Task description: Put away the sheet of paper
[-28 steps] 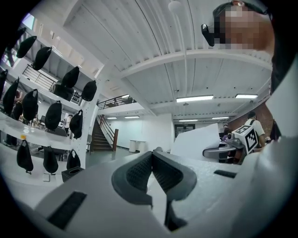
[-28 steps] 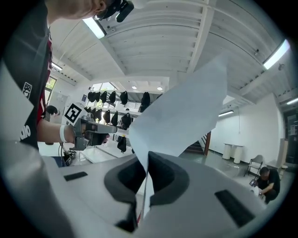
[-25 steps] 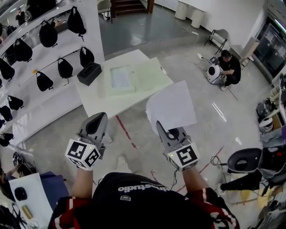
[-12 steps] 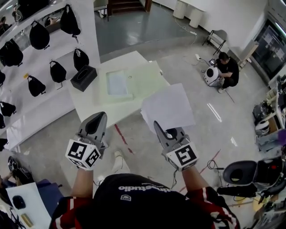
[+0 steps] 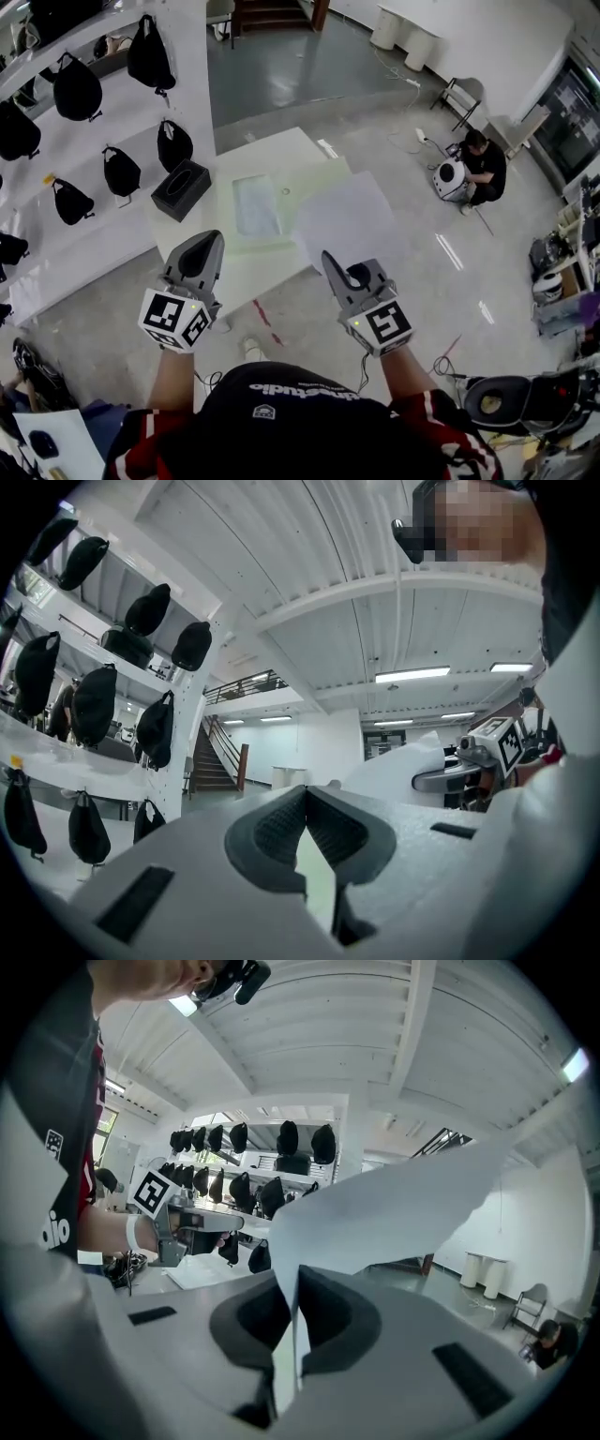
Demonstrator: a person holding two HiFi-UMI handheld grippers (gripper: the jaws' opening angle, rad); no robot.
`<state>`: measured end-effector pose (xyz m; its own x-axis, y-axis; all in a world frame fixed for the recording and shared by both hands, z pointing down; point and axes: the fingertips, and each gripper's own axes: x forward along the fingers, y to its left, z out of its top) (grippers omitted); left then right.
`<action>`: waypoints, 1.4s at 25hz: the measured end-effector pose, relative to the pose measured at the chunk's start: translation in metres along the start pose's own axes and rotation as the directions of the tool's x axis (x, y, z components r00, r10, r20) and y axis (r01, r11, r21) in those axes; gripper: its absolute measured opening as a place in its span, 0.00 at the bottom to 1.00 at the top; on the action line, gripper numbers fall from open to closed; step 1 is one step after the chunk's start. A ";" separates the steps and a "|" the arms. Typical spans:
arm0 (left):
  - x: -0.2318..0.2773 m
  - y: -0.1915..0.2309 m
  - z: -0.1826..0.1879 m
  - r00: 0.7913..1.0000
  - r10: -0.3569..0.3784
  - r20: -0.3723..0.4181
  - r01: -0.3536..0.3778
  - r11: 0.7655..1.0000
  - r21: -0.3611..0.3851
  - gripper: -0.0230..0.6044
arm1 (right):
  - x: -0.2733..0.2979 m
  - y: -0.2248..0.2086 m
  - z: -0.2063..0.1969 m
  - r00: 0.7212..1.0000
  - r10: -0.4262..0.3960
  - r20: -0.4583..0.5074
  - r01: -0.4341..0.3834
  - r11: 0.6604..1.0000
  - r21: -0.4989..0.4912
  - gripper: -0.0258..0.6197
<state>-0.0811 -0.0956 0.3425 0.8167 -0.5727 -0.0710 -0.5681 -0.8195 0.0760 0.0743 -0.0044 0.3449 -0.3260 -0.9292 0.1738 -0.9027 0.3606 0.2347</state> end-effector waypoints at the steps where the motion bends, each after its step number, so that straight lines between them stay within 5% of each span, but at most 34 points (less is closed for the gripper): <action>1: 0.005 0.008 0.000 1.000 0.000 -0.001 0.000 1.000 0.002 0.04 | 0.009 -0.003 0.003 1.000 0.000 -0.001 0.000 1.000 -0.001 0.04; 10: 0.032 0.069 -0.007 1.000 0.009 0.001 -0.009 1.000 -0.026 0.04 | 0.078 -0.020 0.006 0.999 0.012 -0.031 -0.013 1.000 -0.027 0.04; 19: 0.050 0.086 -0.012 0.999 0.031 -0.005 -0.031 0.999 -0.038 0.04 | 0.104 -0.036 -0.001 0.998 0.051 -0.046 -0.052 0.998 -0.029 0.04; 35: 0.104 0.085 -0.020 0.979 0.203 -0.027 -0.204 0.979 -0.029 0.04 | 0.162 -0.092 -0.051 0.952 0.299 -0.060 -0.296 0.954 0.043 0.04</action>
<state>-0.0422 -0.2247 0.3618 0.6865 -0.7266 -0.0272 -0.7196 -0.6843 0.1179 0.1190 -0.1842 0.4006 -0.5633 -0.7725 0.2932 -0.7767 0.6161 0.1311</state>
